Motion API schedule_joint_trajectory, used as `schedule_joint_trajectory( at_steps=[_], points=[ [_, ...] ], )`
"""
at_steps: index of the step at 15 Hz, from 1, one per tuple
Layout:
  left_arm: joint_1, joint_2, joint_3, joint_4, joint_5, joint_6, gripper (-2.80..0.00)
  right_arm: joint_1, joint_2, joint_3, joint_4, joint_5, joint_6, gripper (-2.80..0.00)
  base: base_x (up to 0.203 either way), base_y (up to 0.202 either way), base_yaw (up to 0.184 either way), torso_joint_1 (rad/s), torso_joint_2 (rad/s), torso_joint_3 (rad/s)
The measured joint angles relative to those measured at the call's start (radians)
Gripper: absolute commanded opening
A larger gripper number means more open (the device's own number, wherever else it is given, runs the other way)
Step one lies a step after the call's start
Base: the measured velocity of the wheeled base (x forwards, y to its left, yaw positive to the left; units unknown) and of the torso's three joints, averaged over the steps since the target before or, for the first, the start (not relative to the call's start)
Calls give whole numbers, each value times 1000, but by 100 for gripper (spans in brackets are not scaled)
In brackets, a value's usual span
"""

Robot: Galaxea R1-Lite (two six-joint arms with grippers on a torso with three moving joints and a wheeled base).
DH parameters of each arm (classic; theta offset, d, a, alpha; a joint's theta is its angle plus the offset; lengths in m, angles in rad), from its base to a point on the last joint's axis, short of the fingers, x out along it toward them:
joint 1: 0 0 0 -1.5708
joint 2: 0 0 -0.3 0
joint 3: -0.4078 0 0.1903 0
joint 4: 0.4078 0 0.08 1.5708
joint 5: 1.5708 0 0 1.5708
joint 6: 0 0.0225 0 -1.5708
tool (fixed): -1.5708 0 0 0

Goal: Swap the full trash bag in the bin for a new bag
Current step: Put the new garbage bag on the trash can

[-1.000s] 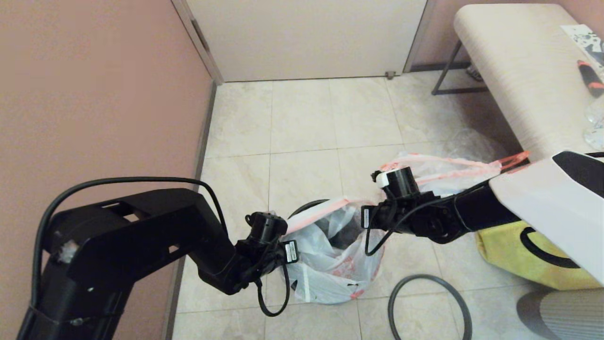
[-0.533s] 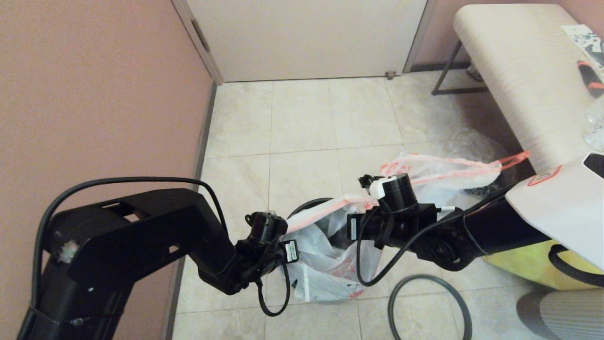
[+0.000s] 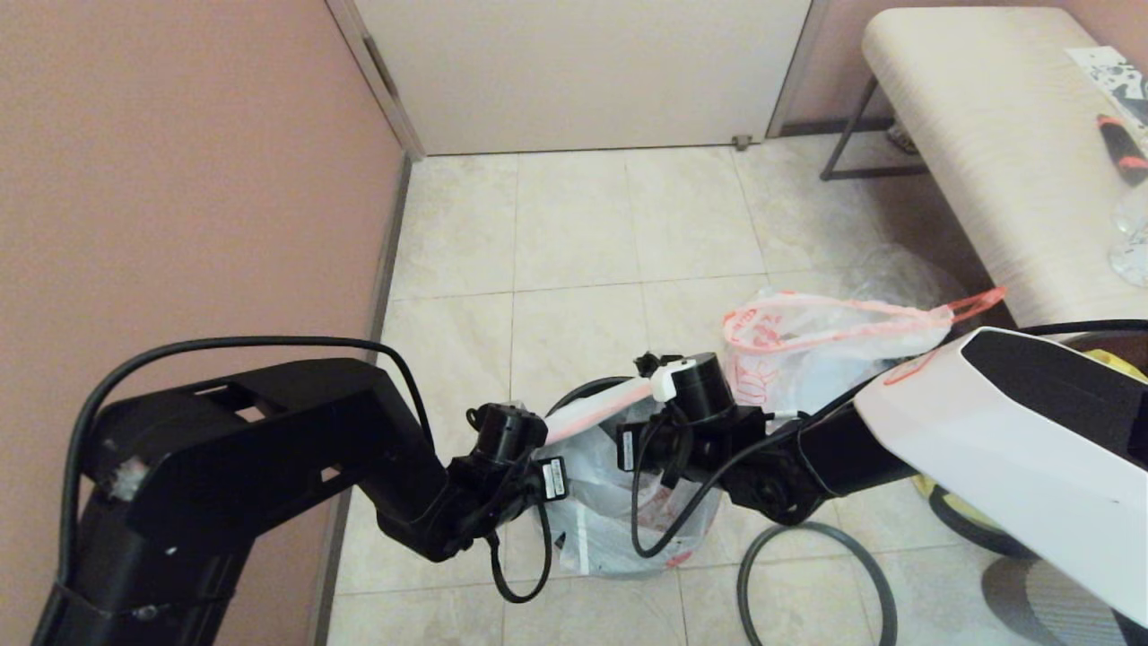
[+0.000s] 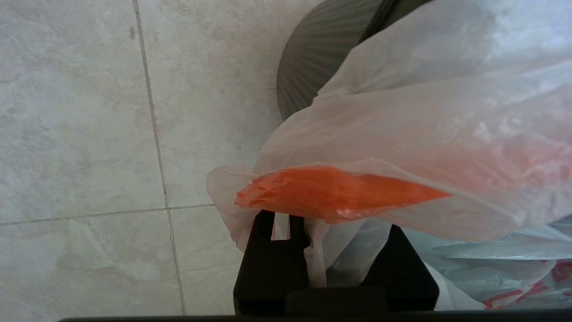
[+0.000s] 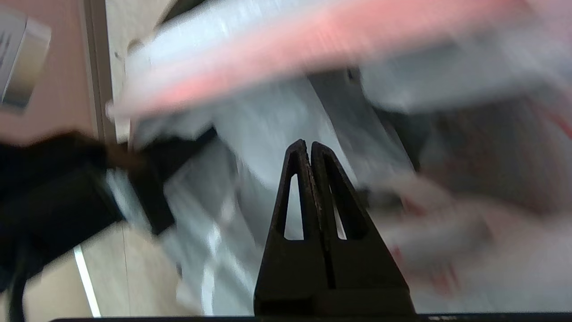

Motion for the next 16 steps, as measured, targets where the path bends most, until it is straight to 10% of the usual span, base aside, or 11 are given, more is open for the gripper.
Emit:
schedule_joint_trajectory(
  at_steps=[16],
  points=[
    [-13, 7, 21, -69, 14, 10, -280, -70, 249, -604, 206, 50, -57, -280, 0, 0, 0, 0, 0, 0]
  ],
)
